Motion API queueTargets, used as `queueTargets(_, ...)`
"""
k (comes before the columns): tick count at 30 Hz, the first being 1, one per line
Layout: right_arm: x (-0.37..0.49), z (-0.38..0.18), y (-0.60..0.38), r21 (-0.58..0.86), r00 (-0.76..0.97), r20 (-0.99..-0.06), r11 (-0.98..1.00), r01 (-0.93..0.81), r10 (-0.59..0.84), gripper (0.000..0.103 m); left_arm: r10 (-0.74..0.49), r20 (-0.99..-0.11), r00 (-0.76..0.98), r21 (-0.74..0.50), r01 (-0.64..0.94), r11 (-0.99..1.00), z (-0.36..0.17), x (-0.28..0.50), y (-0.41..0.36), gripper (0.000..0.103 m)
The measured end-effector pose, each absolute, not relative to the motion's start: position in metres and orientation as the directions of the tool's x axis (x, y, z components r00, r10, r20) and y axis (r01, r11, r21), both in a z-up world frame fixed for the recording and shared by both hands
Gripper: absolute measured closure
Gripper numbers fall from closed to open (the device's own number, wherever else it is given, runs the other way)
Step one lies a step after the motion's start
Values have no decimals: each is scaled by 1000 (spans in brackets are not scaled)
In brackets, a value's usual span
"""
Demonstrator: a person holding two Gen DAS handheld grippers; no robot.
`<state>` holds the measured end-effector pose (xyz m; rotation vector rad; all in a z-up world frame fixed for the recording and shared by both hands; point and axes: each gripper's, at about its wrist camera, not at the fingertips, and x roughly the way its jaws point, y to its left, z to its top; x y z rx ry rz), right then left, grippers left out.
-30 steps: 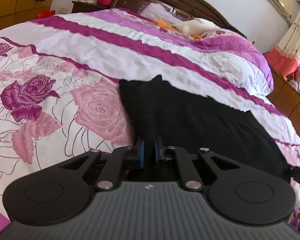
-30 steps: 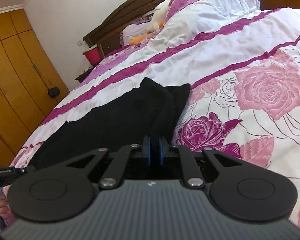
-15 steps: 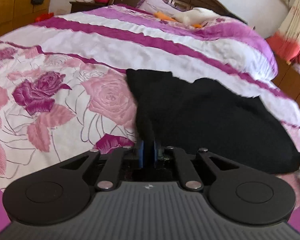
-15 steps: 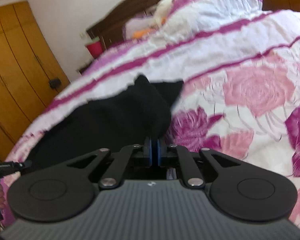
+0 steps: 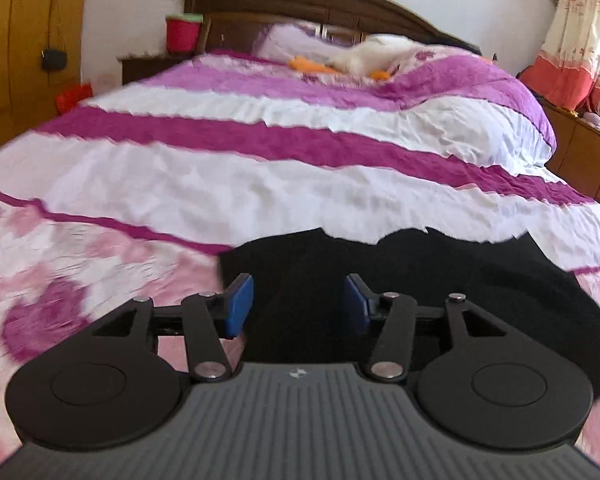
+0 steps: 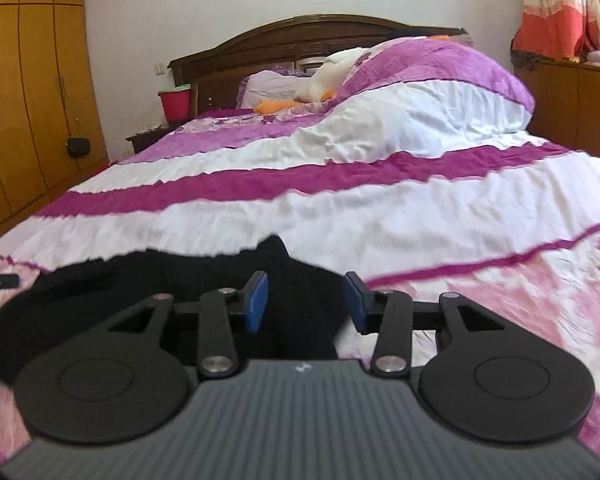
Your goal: Fold small clothes
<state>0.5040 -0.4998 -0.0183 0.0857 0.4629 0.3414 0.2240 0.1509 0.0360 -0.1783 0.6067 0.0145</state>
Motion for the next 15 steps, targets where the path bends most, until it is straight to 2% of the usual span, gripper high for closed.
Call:
queueTargets(7,569,-40,-462,139,782,-512,932,-334,356,59,-111,-684,721,-287,-126,950,2,310,163,46)
queueTargets(9,581,-48,-453,133,764,-536,930,-343,359,59,-150,-682,715,-339,-128,932,-4,317,166,46)
queueTargets(11,588,-56,-447,137,745,-555,925,-355,369,59,-165,-666,728,-340,-100,935,-6,315,163,50)
queueTargets(12,590,-60,-445,140,736,-564,922,-361,374,59,-162,-659,734,-322,-81,943,-7,313,160,69)
queueTargets(13,592,-63,-443,142,731,-567,919,-367,380,58,-156,-656,739,-302,-67,951,-7,312,157,95)
queueTargets(14,591,-65,-442,146,728,-562,913,-380,393,60,-150,-650,745,-289,-60,955,-7,309,156,95)
queueTargets(15,590,-65,-442,153,728,-550,907,-393,409,85,-131,-627,768,-280,-64,958,-5,305,155,96)
